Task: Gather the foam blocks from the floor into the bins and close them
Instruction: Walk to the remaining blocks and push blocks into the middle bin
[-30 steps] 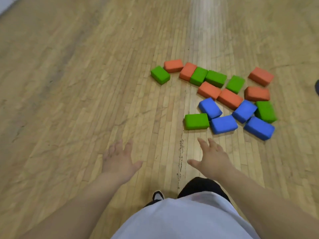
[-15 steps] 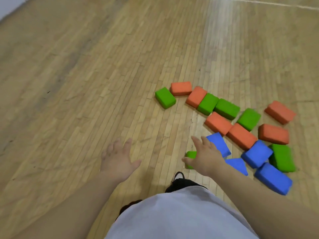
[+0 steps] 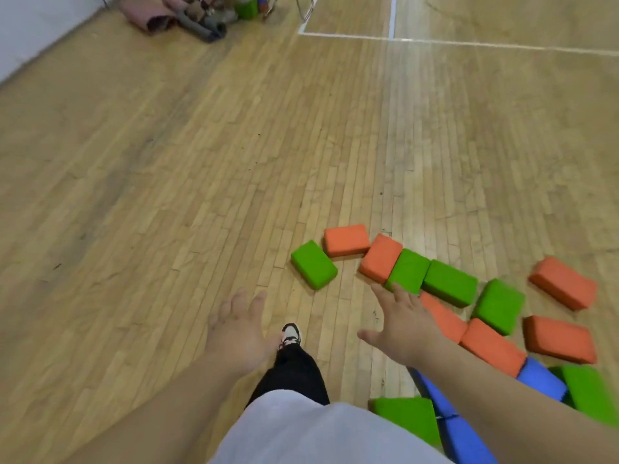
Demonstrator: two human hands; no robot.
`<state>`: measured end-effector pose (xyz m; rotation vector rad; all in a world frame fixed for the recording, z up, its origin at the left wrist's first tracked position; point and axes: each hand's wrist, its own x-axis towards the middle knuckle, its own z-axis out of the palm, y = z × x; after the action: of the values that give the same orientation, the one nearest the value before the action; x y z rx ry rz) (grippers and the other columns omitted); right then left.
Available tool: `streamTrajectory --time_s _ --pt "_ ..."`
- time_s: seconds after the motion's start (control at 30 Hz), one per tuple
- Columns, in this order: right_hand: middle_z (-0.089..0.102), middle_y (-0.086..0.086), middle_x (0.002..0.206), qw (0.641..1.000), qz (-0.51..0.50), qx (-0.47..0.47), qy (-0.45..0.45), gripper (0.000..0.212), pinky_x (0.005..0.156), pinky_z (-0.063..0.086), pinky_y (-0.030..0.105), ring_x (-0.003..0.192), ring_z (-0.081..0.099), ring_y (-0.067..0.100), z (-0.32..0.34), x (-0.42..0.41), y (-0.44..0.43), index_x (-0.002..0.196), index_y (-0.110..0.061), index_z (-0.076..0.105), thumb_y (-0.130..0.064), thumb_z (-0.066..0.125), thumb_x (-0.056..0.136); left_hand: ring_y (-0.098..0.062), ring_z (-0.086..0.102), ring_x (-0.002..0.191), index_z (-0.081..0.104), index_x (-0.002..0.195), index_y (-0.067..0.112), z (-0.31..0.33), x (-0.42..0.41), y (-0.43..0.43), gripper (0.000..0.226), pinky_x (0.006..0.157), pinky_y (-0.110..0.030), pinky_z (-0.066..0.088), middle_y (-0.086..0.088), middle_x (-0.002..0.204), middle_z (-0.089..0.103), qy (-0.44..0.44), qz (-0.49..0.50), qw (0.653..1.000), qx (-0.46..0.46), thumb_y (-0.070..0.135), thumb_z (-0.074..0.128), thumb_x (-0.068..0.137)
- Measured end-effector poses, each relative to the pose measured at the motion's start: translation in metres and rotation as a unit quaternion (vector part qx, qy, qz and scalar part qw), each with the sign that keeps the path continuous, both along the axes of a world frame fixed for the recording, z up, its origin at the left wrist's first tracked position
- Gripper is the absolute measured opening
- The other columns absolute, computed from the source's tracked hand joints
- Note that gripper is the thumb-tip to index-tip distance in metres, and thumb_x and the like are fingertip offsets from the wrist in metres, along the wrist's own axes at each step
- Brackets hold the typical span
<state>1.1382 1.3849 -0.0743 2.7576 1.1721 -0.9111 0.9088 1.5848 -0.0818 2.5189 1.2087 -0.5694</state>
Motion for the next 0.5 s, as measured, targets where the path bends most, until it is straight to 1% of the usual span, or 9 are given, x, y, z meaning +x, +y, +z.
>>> streamTrajectory --time_s 0.2,0.3,0.4,0.43,0.5 --pt "0.007 0.011 0.17 0.998 -0.055 -0.012 -0.013 0.104 0.123 0.023 0.054 0.154 0.015 0.037 -0.001 0.085 0.103 0.162 -0.034 0.002 -0.079 0.054 0.084 -0.035 0.004 0.157 -0.003 0.162 0.035 -0.001 0.124 0.133 0.095 0.125 -0.053 0.01 -0.012 0.171 0.002 0.026 -0.087 0.996 0.005 0.078 0.042 0.091" --pt "0.005 0.011 0.171 0.998 -0.054 -0.032 -0.003 0.104 0.123 0.022 0.054 0.155 0.014 0.037 0.0 0.121 0.145 0.162 -0.033 0.001 -0.077 0.054 0.085 -0.036 0.007 0.156 -0.003 0.162 0.035 0.001 0.177 0.183 0.097 0.125 -0.052 0.011 -0.012 0.171 0.003 0.037 -0.115 0.993 0.001 0.079 0.043 0.09" --pt "0.004 0.01 0.171 0.998 -0.041 -0.047 0.016 0.105 0.123 0.022 0.053 0.155 0.014 0.036 -0.013 0.162 0.182 0.163 -0.033 -0.001 -0.075 0.056 0.085 -0.036 0.011 0.155 0.0 0.162 0.034 -0.009 0.22 0.217 0.096 0.125 -0.052 0.014 -0.014 0.17 0.007 0.032 -0.125 0.992 0.001 0.079 0.043 0.089" --pt "0.004 0.01 0.171 0.998 -0.03 -0.057 0.022 0.105 0.123 0.023 0.052 0.155 0.014 0.036 -0.021 0.178 0.194 0.162 -0.033 -0.002 -0.074 0.056 0.085 -0.036 0.011 0.155 0.0 0.162 0.033 -0.018 0.232 0.227 0.096 0.124 -0.052 0.015 -0.015 0.169 0.007 0.043 -0.12 0.992 -0.009 0.079 0.044 0.089" --pt "0.004 0.011 0.171 0.997 -0.009 -0.073 0.036 0.106 0.122 0.024 0.052 0.154 0.015 0.037 -0.043 0.212 0.218 0.162 -0.034 -0.004 -0.073 0.057 0.084 -0.036 0.005 0.156 -0.005 0.162 0.033 -0.044 0.254 0.243 0.098 0.126 -0.053 0.014 -0.014 0.17 0.0 0.066 -0.092 0.992 -0.047 0.078 0.044 0.09"
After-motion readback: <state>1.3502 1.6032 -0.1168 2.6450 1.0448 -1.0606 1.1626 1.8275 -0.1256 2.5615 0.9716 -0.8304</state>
